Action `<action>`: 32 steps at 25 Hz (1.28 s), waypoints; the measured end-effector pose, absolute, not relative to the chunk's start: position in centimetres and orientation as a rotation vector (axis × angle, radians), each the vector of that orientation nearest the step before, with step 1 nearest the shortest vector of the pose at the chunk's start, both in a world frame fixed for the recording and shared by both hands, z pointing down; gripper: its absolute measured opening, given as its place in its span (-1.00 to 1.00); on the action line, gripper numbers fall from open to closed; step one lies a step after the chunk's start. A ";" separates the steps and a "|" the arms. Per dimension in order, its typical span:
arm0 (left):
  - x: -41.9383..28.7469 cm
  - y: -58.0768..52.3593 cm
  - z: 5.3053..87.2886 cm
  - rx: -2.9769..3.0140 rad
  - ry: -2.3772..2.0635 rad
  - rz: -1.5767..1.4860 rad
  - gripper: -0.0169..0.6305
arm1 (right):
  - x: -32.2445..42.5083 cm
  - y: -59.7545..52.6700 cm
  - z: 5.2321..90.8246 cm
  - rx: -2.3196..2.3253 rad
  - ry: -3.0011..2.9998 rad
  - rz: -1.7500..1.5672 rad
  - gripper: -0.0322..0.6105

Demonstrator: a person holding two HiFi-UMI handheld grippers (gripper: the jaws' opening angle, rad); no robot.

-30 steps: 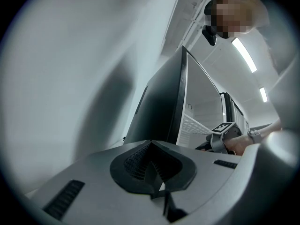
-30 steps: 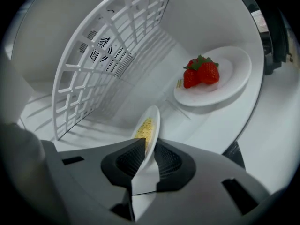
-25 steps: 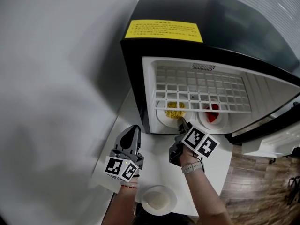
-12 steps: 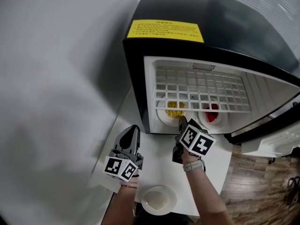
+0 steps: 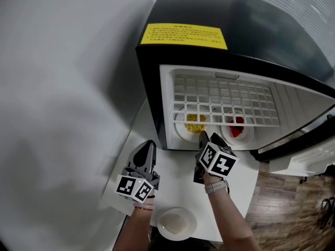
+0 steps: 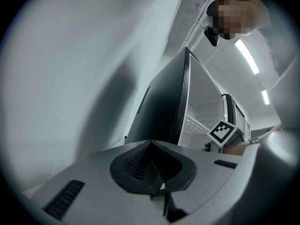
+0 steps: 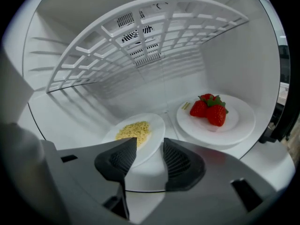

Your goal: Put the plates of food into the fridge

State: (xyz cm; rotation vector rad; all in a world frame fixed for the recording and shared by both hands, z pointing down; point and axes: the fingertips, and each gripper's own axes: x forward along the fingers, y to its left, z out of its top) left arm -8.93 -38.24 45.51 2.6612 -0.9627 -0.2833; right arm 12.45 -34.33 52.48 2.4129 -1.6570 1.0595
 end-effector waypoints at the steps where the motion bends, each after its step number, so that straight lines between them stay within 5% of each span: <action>1: -8.9 -38.2 45.5 2.660 -0.963 -0.283 -0.93 | 12.5 -34.3 52.5 2.411 -1.656 1.054 -0.41; 21: -10.1 -36.0 43.3 2.702 -0.967 -0.289 -0.93 | 9.1 -30.8 45.3 2.341 -1.938 0.557 -0.41; 26: -10.9 -34.1 41.6 2.739 -0.969 -0.284 -0.93 | 8.3 -27.7 44.0 2.285 -1.981 0.472 -0.87; 32: -12.3 -30.8 39.3 2.801 -0.979 -0.245 -0.93 | 7.2 -23.5 43.0 2.219 -2.067 0.385 -0.88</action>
